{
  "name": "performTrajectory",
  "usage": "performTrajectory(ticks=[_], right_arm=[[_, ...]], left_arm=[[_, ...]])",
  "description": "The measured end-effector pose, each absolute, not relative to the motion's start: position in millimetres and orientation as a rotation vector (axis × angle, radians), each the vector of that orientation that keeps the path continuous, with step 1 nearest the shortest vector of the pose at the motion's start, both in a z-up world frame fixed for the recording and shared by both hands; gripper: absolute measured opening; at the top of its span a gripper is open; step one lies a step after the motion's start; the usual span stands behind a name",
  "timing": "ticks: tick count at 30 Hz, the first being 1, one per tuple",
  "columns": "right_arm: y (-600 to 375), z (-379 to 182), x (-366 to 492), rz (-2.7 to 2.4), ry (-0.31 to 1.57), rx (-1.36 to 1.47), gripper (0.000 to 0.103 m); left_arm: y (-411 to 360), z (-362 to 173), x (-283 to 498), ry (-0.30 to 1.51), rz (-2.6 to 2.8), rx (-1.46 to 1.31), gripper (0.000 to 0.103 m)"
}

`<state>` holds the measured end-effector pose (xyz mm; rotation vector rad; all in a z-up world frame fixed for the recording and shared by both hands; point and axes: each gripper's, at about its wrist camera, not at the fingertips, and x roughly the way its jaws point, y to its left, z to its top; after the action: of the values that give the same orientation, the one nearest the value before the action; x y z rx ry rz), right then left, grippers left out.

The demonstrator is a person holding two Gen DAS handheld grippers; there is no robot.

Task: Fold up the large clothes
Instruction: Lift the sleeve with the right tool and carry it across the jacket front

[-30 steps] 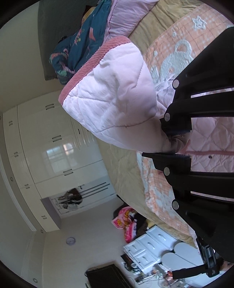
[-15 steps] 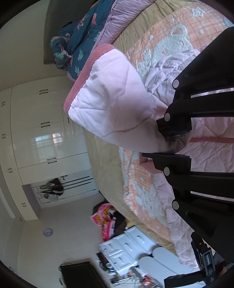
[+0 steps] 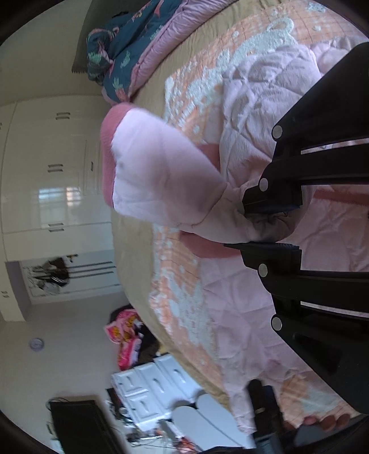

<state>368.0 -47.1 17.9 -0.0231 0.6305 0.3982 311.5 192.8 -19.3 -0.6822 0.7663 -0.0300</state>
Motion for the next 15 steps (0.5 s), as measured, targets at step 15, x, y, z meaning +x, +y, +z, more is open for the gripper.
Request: performTrajectory(ticks=[15], right_arm=[[-2.1, -43.2, 355.0, 0.56, 0.792, -0.084, 0.044]], left_arm=[[207.3, -13.1, 308.9, 0.684, -0.05, -0.744, 0.095]])
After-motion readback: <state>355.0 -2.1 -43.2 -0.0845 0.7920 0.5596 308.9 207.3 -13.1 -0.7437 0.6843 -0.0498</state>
